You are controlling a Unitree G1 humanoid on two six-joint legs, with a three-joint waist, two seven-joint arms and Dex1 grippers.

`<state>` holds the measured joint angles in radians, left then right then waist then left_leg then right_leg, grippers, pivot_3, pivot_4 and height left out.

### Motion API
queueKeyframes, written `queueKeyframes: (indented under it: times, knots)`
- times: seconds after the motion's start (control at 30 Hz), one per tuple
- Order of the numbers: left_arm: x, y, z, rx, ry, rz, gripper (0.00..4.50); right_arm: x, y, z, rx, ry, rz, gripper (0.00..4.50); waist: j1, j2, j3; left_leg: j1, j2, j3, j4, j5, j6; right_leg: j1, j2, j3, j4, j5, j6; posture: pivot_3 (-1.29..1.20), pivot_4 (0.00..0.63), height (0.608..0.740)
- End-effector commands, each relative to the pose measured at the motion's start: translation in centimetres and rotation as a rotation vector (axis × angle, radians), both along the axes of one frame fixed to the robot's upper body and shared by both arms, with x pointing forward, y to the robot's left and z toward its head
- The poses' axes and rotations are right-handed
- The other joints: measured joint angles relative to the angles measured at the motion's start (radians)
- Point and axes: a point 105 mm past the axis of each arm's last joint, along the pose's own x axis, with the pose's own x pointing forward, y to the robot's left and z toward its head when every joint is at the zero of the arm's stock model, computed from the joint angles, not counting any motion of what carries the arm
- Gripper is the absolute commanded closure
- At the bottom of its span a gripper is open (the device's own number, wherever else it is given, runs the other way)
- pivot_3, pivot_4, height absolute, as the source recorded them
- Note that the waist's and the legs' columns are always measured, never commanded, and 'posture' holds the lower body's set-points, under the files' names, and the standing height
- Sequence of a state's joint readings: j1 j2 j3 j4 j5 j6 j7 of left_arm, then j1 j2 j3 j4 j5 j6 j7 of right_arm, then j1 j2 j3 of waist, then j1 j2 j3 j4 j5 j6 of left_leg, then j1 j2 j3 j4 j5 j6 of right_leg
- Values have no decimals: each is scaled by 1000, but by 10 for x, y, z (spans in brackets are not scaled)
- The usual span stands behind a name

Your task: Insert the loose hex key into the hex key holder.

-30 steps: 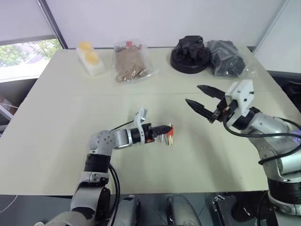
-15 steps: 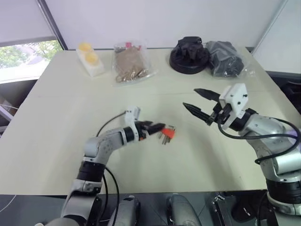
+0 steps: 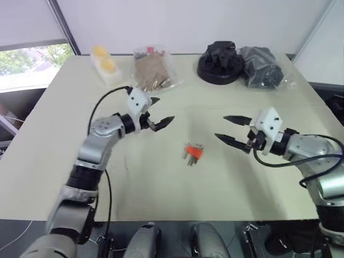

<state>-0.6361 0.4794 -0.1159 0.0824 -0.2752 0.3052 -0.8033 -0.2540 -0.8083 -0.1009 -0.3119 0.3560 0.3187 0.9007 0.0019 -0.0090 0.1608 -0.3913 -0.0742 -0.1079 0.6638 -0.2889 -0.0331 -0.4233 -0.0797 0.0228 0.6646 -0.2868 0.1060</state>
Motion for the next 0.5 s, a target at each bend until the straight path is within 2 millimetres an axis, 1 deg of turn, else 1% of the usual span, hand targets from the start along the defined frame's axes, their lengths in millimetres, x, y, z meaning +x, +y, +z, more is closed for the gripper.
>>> queueKeyframes:
  times: [0.03, 0.13, 0.23, 0.33, 0.4, 0.5]
  knots:
    - [-34, 2, 5, 31, 70, -174, 9, -8, -7, -1, -108, -8, 56, 1552, -4, 0, 0, 0, 0, 0, 0, 0, 0, 0, 0, 0, 0, 0, 0, 0, 150, 740]
    - [-52, 13, 2, 51, 120, -215, 9, -14, -10, -5, -163, 24, 94, 1552, -11, 0, 0, 0, 0, 0, 0, -1, 1, 0, -1, 0, 0, 0, 0, 0, 150, 740]
    - [-59, 26, -2, 61, 167, -199, 9, -20, -11, -9, -212, 53, 134, 1552, -12, 0, 0, 0, 0, -1, 0, -1, 2, 1, -1, 0, 0, 0, 0, 0, 150, 740]
    - [-65, 37, 2, 28, 220, -184, 9, -24, -10, -12, -252, 68, 160, 1552, -13, 0, 0, 0, 1, -1, 0, -4, 6, 1, 0, 0, 0, 0, 0, 0, 150, 740]
    - [-75, 43, 4, 40, 258, -206, 9, -25, -10, -12, -262, 71, 168, 1552, -15, 0, 0, 0, 1, -1, 0, -4, 6, 0, 0, 0, 0, 0, 0, 0, 150, 740]
    - [-79, 49, 6, 55, 247, -187, 9, -25, -9, -11, -266, 68, 175, 1552, -14, 0, 0, 0, 1, -1, 0, -4, 6, 0, 0, 0, 0, 0, 0, 0, 150, 740]
